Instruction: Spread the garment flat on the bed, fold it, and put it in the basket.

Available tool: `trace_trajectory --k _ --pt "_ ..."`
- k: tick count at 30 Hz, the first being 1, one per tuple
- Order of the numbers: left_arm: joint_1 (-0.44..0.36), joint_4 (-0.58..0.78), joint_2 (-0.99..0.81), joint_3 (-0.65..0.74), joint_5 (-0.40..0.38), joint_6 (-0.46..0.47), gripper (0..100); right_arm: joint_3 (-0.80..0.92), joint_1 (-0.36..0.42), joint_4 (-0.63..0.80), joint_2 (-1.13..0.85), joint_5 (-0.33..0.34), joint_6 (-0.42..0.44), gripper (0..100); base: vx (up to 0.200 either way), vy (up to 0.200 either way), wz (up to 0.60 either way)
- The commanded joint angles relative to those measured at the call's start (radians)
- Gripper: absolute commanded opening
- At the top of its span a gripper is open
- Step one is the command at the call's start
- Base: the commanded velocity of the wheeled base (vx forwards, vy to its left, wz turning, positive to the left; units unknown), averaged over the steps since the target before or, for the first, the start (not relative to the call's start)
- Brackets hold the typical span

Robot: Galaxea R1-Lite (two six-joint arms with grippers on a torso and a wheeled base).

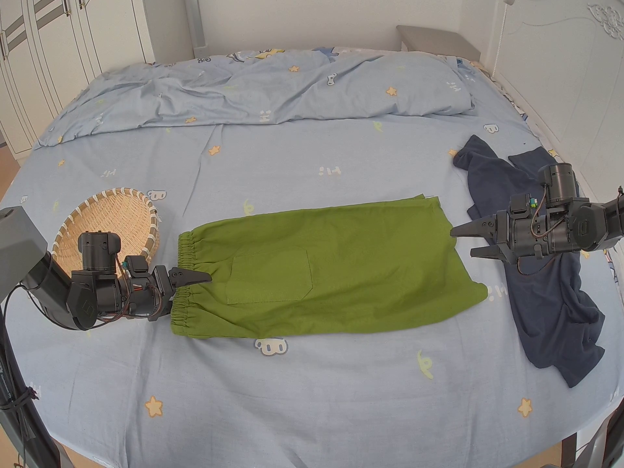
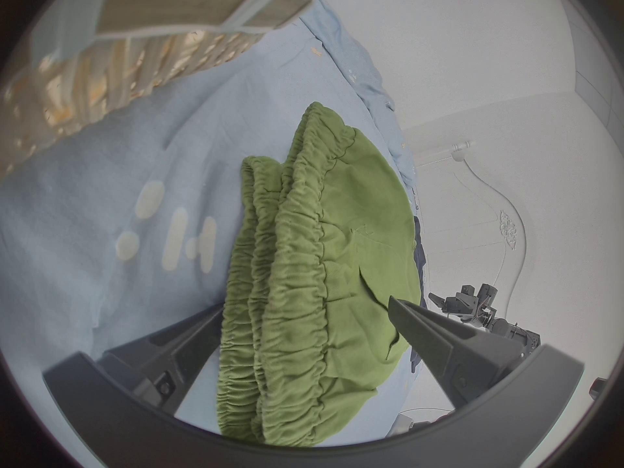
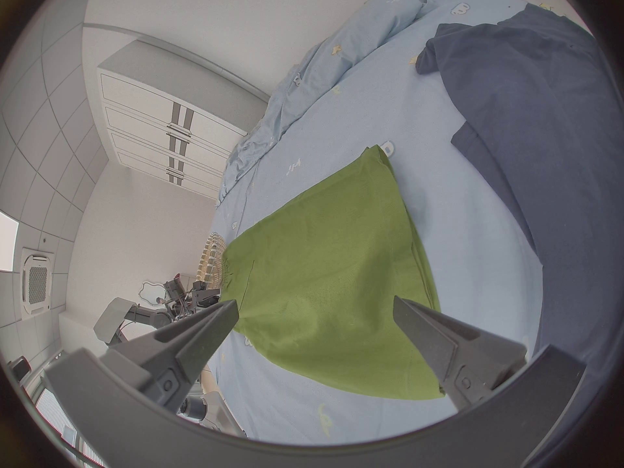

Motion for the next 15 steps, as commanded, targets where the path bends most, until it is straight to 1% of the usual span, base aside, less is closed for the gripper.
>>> trace_trajectory --k 1,4,7,8,10,15 --pt "0.001 0.001 0.039 -0.011 0.006 0.000 100 0.000 0.001 -0.002 0.001 0.000 0.000 100 0.000 0.000 0.00" --pt "0.000 0.001 0.035 -0.016 0.005 -0.006 100 -0.002 -0.001 -0.002 0.003 0.000 0.000 100 0.000 0.000 0.00" --pt "0.000 -0.004 0.035 -0.025 0.003 -0.032 100 0.000 0.004 -0.002 0.006 0.002 0.000 100 0.000 0.000 0.00" --pt "0.000 -0.006 0.032 -0.028 0.003 -0.043 0 0.000 0.007 -0.002 0.007 0.000 -0.002 100 0.000 0.000 0.00" --pt "0.000 -0.006 0.030 -0.030 0.000 -0.052 0 0.000 0.008 -0.002 0.009 0.000 -0.002 100 0.000 0.000 0.00" --pt "-0.002 -0.012 0.029 -0.036 -0.040 -0.089 0 -0.008 0.001 -0.002 0.010 0.002 0.000 100 0.000 0.000 0.00"
